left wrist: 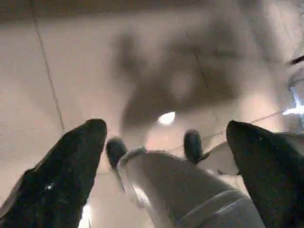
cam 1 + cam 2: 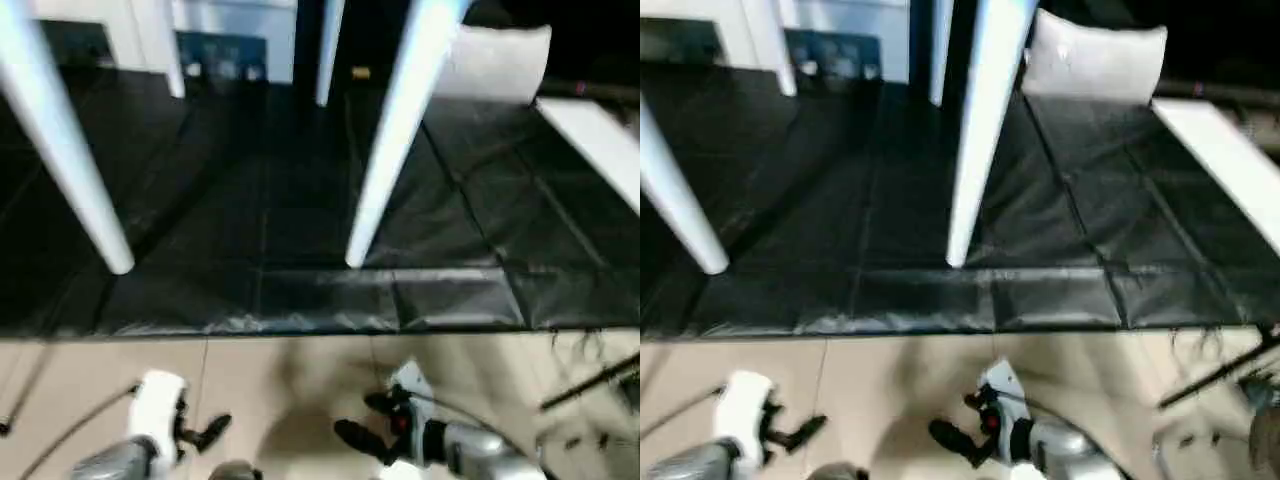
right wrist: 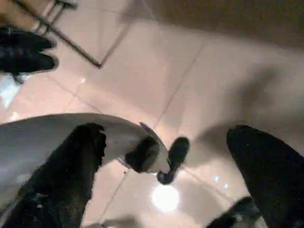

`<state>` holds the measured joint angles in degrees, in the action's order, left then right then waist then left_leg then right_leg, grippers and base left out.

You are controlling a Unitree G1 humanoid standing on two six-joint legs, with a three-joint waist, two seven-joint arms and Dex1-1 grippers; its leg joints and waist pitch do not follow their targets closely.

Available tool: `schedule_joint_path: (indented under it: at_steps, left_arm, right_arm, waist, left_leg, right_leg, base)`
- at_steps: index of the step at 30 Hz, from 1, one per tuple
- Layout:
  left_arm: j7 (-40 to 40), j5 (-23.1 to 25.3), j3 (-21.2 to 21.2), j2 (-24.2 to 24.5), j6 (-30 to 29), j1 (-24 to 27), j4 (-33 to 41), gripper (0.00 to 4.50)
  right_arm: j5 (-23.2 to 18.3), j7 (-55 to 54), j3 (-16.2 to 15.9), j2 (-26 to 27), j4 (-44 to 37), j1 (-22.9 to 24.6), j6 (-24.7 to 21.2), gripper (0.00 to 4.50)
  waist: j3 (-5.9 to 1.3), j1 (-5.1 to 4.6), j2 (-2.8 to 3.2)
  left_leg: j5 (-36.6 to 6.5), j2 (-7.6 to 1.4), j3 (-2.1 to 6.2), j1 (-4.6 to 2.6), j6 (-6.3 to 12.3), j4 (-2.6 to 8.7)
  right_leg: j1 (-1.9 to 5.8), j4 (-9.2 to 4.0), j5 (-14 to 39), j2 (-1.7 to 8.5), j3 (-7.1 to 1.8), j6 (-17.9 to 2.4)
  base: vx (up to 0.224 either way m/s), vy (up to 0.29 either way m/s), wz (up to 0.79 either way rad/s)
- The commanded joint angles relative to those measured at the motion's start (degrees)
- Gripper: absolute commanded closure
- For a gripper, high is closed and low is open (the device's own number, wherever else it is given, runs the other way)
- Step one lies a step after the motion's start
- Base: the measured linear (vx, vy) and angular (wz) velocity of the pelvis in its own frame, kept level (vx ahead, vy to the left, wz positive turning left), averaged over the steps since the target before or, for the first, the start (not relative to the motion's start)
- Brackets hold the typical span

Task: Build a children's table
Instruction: Flip table

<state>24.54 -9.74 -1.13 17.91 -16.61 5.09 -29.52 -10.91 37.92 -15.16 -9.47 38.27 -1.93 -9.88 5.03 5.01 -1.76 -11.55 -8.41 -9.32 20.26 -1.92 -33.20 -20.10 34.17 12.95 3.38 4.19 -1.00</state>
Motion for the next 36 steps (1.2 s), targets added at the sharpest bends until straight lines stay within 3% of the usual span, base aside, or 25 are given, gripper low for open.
schedule_joint_path:
  at_steps: [1,2,3,4,5,6,7,10,11,13,14,15,17,19,23,28,36]
  left_arm:
    - [-4.73,1.9,0.78,-2.48,4.62,-4.09,-11.23,0.01]
    - [-5.77,2.03,1.12,-3.21,5.34,-5.51,-14.15,0.01]
    - [-6.56,2.45,1.3,-4.26,6.67,-7.74,-19.38,0.01]
    - [-6.91,2.73,1.36,-4.87,7.46,-9.02,-22.47,0.01]
    - [-8.64,3.18,1.54,-5.48,8.49,-10.15,-25.59,0.01]
    - [-10.87,3.35,1.95,-6.03,9.81,-11.21,-28.76,0.01]
    - [-12.46,3.41,2.22,-6.35,10.62,-11.77,-30.49,0.01]
    - [-14.85,3.61,2.49,-7.24,11.89,-12.47,-34.02,0.01]
    - [-16.31,4.69,2.1,-8.09,13.46,-12.26,-36.92,0.01]
    - [-16.9,5.51,2.14,-8.92,15.38,-12.21,-39.73,0.01]
    - [-16.89,5.54,2.16,-9.03,15.57,-12.14,-39.96,0.01]
    - [-16.49,6.08,2.03,-9.84,17.45,-11.66,-41.96,0.01]
    - [-16.56,6.53,1.75,-10.39,19.04,-10.88,-42.71,0.01]
    - [-17.51,7.51,1.01,-11.71,21.09,-9.8,-43.72,0.01]
    - [-19.13,8.73,0.6,-13.75,23.41,-9.42,-44.96,0.01]
    - [-19.61,9.08,0.5,-14.49,23.97,-9.08,-45.24,0.01]
    - [-19.61,9.08,0.5,-14.49,23.97,-9.08,-45.24,0.01]
  right_arm:
    - [1.27,-7.33,2.81,2.06,8.43,-1.97,2.11,0.0]
    - [1.17,-9.64,3.84,2.94,10.8,-2.63,2.32,0.0]
    - [1.31,-15.14,5.34,4.16,14.79,-3.72,3.91,0.0]
    - [1.47,-18.6,6.12,4.78,17.08,-4.34,5.05,0.0]
    - [1.21,-22.1,7.14,5.27,19.23,-4.64,5.54,0.0]
    - [-0.03,-24.56,8.91,6.03,21.26,-4.44,5.83,0.0]
    - [-1.01,-25.6,10.12,6.46,22.34,-4.19,5.79,0.0]
    - [-2.54,-28.18,12.51,7.04,24.58,-3.03,5.95,0.0]
    - [-1.32,-30.17,12.1,6.89,26.94,-1.81,6.05,0.0]
    - [0.06,-30.86,11.66,6.85,29.52,-2.15,5.47,0.0]
    - [0.15,-30.9,11.66,6.86,29.76,-2.2,5.37,0.0]
    - [0.8,-31.45,12.03,7.1,31.67,-2.55,5.91,0.0]
    - [1.31,-31.57,11.97,7.23,32.37,-2.47,6.54,0.0]
    - [2.23,-31.52,11.89,7.45,33.04,-2.21,7.78,0.0]
    - [2.69,-31.52,12.25,7.32,34.0,-2.78,8.06,0.0]
    - [2.63,-31.52,12.42,7.17,34.27,-3.24,8.22,0.0]
    - [2.63,-31.52,12.42,7.17,34.27,-3.24,8.22,0.0]
  waist:
    - [-2.26,-0.21,1.57]
    - [-2.26,-0.21,1.3]
    - [-2.11,-0.32,2.41]
    - [-2.08,-0.46,2.03]
    - [-2.16,-0.45,2.43]
    - [-2.23,-0.65,2.28]
    - [-2.1,-0.81,2.55]
    - [-2.12,-0.91,2.58]
    - [-2.09,-0.93,2.66]
    - [-1.94,-1.12,2.6]
    - [-1.58,-1.27,2.74]
    - [-1.51,-1.3,2.99]
    - [-1.08,-1.34,2.85]
    - [-1.08,-1.4,2.92]
    - [-1.39,-1.41,2.71]
    - [-1.57,-1.39,2.86]
    - [-1.31,-1.43,2.97]
  left_leg:
    - [-13.52,-5.41,2.55,-0.16,0.94,4.79]
    - [-13.66,-5.46,2.38,-0.32,0.83,4.77]
    - [-14.46,-5.78,2.48,-0.4,0.22,4.8]
    - [-14.3,-5.82,2.41,-0.41,-0.33,4.95]
    - [-13.42,-5.96,2.48,-0.32,-0.54,4.96]
    - [-13.21,-6.0,2.28,-0.4,-0.38,4.93]
    - [-13.12,-5.91,2.11,-0.37,0.32,4.85]
    - [-11.88,-5.96,2.05,-0.06,2.25,4.74]
    - [-11.65,-6.1,2.02,0.03,3.28,4.7]
    - [-12.71,-6.1,1.96,0.21,3.75,4.82]
    - [-14.97,-6.22,1.92,0.01,3.3,4.99]
    - [-16.01,-6.21,2.04,0.04,2.95,5.1]
    - [-19.94,-6.4,2.15,-0.2,1.27,5.37]
    - [-21.35,-6.45,2.25,-0.29,0.61,5.44]
    - [-19.65,-6.52,2.2,-0.07,1.27,5.52]
    - [-16.92,-6.41,1.94,0.17,2.88,5.32]
    - [-19.13,-6.57,2.01,0.01,2.27,5.63]
  right_leg:
    - [1.33,-3.82,3.94,7.26,-4.22,-14.05]
    - [1.2,-4.12,5.22,7.3,-4.28,-14.15]
    - [1.06,-4.03,6.11,7.36,-4.44,-14.73]
    - [0.99,-4.19,6.92,7.27,-4.44,-14.59]
    - [1.13,-3.82,5.17,7.31,-4.46,-14.84]
    - [1.11,-3.77,4.13,7.11,-4.48,-14.9]
    - [1.01,-3.68,2.34,7.01,-4.53,-15.03]
    - [1.12,-3.52,0.0,7.16,-4.51,-15.26]
    - [1.07,-3.56,-0.27,7.22,-4.4,-15.39]
    - [1.03,-3.79,1.61,7.25,-4.35,-15.11]
    - [0.61,-4.28,5.17,7.24,-4.47,-14.82]
    - [0.67,-4.44,7.05,7.32,-4.5,-14.67]
    - [0.34,-5.18,13.62,7.59,-4.77,-13.65]
    - [0.15,-5.45,16.17,7.64,-4.92,-12.68]
    - [0.23,-5.21,14.07,7.5,-4.97,-12.44]
    - [0.3,-4.94,10.72,7.53,-4.85,-13.25]
    - [-0.03,-5.35,14.04,7.5,-4.91,-12.68]
  base:
    - [0.0,0.0,0.0]
    - [0.0,0.0,0.0]
    - [0.0,0.0,0.0]
    - [0.0,0.0,0.0]
    - [0.0,0.0,0.0]
    - [0.0,0.0,0.0]
    - [0.0,0.0,0.0]
    - [0.0,0.0,0.0]
    - [0.0,0.0,0.0]
    - [0.0,0.0,0.0]
    - [0.0,0.0,0.0]
    - [0.0,0.0,0.0]
    - [0.0,0.0,0.0]
    - [0.0,0.0,0.0]
    - [0.0,0.0,0.0]
    - [0.0,0.0,0.0]
    - [0.0,0.0,0.0]
